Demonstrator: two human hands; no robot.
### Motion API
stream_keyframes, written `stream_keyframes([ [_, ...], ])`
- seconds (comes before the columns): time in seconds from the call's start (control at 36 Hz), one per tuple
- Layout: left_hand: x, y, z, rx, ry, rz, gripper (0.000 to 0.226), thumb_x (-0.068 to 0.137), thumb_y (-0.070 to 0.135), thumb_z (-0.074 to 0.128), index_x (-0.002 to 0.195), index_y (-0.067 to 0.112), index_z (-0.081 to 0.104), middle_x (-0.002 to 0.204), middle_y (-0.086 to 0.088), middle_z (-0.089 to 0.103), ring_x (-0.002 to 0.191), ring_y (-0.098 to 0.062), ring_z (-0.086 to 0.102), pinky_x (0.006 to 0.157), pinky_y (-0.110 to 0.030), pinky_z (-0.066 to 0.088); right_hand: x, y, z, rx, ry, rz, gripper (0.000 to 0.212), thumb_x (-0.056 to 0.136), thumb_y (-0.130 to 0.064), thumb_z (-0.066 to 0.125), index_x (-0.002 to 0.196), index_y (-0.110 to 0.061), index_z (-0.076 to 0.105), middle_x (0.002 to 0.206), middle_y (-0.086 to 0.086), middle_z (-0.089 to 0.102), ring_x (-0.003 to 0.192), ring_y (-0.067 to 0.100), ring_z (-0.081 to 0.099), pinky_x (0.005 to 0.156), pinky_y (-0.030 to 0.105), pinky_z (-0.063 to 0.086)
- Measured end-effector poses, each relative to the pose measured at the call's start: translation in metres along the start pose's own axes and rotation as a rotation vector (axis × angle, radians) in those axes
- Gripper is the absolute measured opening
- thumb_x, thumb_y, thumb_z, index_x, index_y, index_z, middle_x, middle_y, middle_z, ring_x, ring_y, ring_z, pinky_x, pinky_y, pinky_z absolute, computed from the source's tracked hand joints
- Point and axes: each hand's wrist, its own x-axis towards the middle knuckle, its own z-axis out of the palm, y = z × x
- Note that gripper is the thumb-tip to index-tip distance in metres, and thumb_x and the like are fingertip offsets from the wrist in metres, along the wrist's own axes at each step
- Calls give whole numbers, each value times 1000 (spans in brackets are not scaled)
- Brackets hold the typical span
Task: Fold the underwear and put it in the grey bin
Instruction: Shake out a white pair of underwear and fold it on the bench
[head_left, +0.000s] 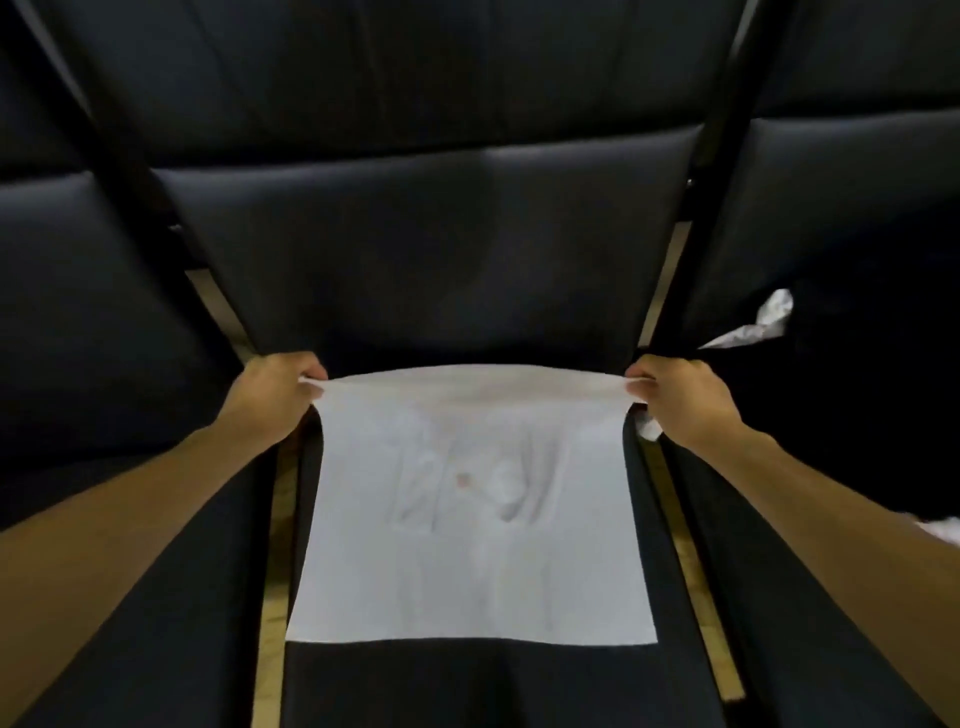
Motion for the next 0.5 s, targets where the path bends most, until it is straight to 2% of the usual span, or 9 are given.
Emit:
stream_keyframes([
  [0.14, 4, -19, 27, 42, -23, 46, 16, 89, 3, 53, 85, 15, 62, 82, 0, 59, 75, -16, 55, 62, -25, 39, -7, 10, 42, -32, -50, -13, 15, 95, -18, 53, 103, -12, 64, 94, 10, 67, 86, 26, 61, 66, 31, 45],
  [0.19, -5, -31, 33, 79, -15, 95, 19, 88, -2, 51, 87, 11, 65, 87, -3, 62, 77, -17, 56, 68, -27, 44, -22, 18, 55, -36, -57, -31, 11, 92, -13, 55, 96, -9, 65, 88, 8, 66, 78, 22, 60, 66, 33, 49],
  [0.25, -16, -42, 36, 92, 13, 132, 20, 86, -7, 51, 87, 6, 67, 88, -4, 62, 78, -17, 55, 72, -30, 47, -37, 25, 63, -28, -54, -40, 6, 89, -8, 58, 89, -6, 64, 80, 5, 62, 67, 19, 55, 61, 34, 49],
  [0.33, -41, -56, 43, 97, 36, 178, 19, 83, -10, 53, 82, 5, 65, 86, -3, 57, 77, -18, 54, 70, -30, 46, -63, 33, 74, -15, -21, -89, 5, 83, -1, 64, 81, -5, 64, 65, -3, 51, 53, 4, 44, 45, 20, 33],
  [0.39, -62, -68, 51, 113, 12, 207, 18, 82, -11, 54, 79, 5, 63, 84, 0, 53, 75, -18, 52, 65, -25, 40, -84, 38, 81, -13, -44, -96, 7, 83, -1, 65, 79, -7, 63, 64, -7, 48, 53, 2, 44, 46, 16, 27],
  [0.5, -99, -86, 61, 188, -18, 253, 17, 78, -11, 60, 76, 5, 63, 82, -1, 54, 72, -14, 48, 59, -12, 32, -124, 47, 96, -1, -94, -75, 14, 84, 0, 63, 75, -11, 61, 63, -11, 47, 55, 4, 47, 50, 14, 27],
])
